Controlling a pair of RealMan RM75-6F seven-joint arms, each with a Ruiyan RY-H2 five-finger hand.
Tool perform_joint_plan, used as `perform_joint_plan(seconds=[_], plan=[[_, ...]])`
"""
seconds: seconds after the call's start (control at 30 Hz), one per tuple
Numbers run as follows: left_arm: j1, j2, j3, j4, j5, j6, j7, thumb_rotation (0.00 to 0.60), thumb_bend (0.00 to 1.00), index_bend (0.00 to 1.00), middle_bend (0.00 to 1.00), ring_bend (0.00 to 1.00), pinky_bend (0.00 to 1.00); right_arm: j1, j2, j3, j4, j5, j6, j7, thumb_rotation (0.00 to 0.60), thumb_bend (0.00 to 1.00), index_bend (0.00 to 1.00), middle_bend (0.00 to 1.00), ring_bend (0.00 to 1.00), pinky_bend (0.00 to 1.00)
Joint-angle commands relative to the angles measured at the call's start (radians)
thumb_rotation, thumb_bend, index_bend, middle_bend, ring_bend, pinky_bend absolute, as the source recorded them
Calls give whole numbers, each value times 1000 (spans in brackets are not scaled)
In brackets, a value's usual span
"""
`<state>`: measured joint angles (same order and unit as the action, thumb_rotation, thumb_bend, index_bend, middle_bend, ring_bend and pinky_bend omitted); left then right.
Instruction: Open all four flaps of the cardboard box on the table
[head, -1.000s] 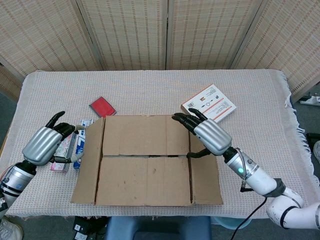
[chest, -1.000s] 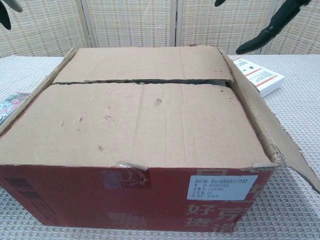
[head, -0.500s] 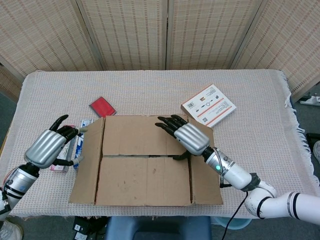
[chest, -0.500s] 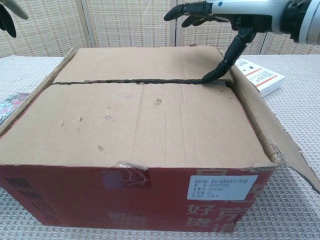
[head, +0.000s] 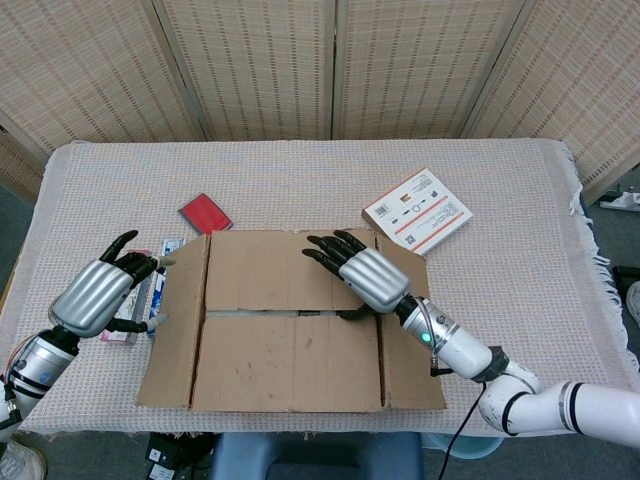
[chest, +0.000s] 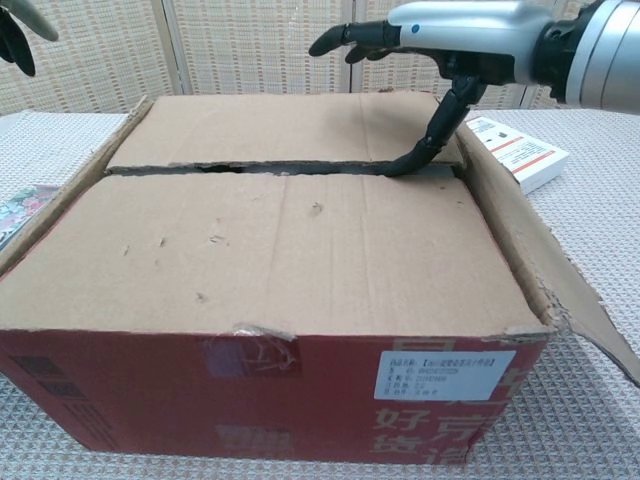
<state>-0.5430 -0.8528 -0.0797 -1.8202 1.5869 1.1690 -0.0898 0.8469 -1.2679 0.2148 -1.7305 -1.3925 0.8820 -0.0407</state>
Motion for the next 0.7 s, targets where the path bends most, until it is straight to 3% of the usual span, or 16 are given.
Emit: perform_joint_plan(seconds=[0.03, 0.4, 0.7], plan=[[2, 0, -1, 0, 2, 2, -1, 412, 287, 229, 377, 320, 0, -1, -21, -2, 15, -28, 34, -9, 599, 121, 0, 0, 71, 0], [12, 9, -10, 1, 4, 14, -11, 414, 287, 229, 376, 319, 0, -14, -31, 28, 34, -155, 195, -38, 600, 124, 0, 28, 118, 0], [17, 18, -13, -2, 9, 17, -15, 414, 286, 229, 376, 318, 0, 12, -32, 87, 55, -134, 226, -109, 600, 124, 0, 44, 121, 0]])
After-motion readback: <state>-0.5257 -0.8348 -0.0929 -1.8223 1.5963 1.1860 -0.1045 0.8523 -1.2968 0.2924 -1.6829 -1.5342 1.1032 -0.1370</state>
